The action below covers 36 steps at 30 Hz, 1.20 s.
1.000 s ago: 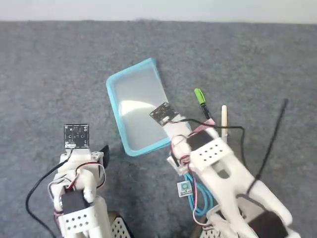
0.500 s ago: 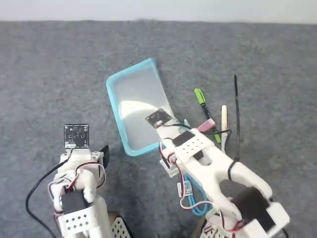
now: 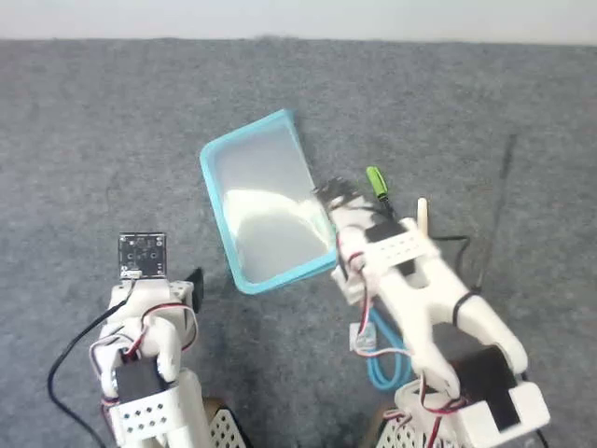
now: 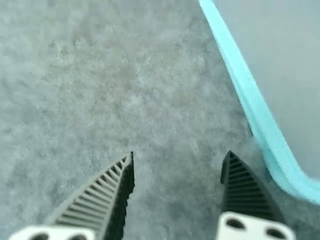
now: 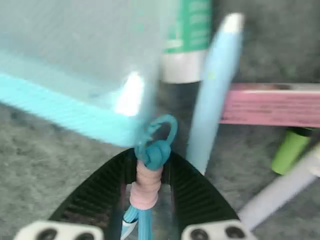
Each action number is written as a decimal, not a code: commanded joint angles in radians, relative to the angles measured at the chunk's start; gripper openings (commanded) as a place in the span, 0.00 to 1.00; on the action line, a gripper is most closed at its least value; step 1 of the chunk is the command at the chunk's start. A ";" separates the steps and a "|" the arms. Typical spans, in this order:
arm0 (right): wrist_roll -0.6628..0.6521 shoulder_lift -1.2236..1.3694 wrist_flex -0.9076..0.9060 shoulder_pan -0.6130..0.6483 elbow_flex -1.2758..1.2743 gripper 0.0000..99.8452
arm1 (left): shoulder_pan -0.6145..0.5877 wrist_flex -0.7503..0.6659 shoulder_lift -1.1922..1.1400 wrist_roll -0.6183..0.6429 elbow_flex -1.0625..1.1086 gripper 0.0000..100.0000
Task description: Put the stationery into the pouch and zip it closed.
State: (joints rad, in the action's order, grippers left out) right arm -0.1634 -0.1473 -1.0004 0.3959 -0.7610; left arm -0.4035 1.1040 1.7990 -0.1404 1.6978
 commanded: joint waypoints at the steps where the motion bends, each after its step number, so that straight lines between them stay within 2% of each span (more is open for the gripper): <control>1: -0.018 -0.061 -0.064 -0.117 0.106 0.01 | -0.086 -0.104 0.017 -0.051 -0.013 0.27; 3: -0.018 -0.131 -0.090 -0.163 0.118 0.01 | -0.129 -0.132 0.017 -0.097 -0.013 0.27; 6: -0.018 -0.292 -0.122 -0.197 0.114 0.01 | -0.127 -0.138 0.017 -0.117 -0.015 0.27; 11: 0.069 -0.601 -0.154 -0.209 0.092 0.01 | -0.052 -0.146 0.011 -0.117 -0.054 0.27; 17: 0.011 -0.837 -0.154 -0.200 -0.046 0.01 | 0.037 -0.035 0.009 -0.112 -0.206 0.27; 21: -0.023 -0.917 -0.154 -0.199 -0.133 0.01 | 0.120 -0.038 -0.043 -0.035 -0.277 0.27; 24: -0.023 -0.946 -0.156 -0.199 -0.173 0.01 | 0.204 -0.101 -0.221 0.040 -0.360 0.27; 31: -0.038 -0.952 -0.150 -0.199 -0.209 0.01 | 0.362 -0.238 -0.881 0.210 -0.711 0.27; 34: -0.040 -0.952 -0.150 -0.200 -0.210 0.01 | 0.381 -0.301 -1.030 0.272 -0.743 0.27; 36: -0.040 -0.952 -0.150 -0.200 -0.207 0.01 | 0.390 -0.385 -1.086 0.255 -0.705 0.27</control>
State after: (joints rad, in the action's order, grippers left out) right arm -0.1880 -1.0664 -1.1446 0.2025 -0.9774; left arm -0.0338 0.8278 0.8017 0.1020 1.0288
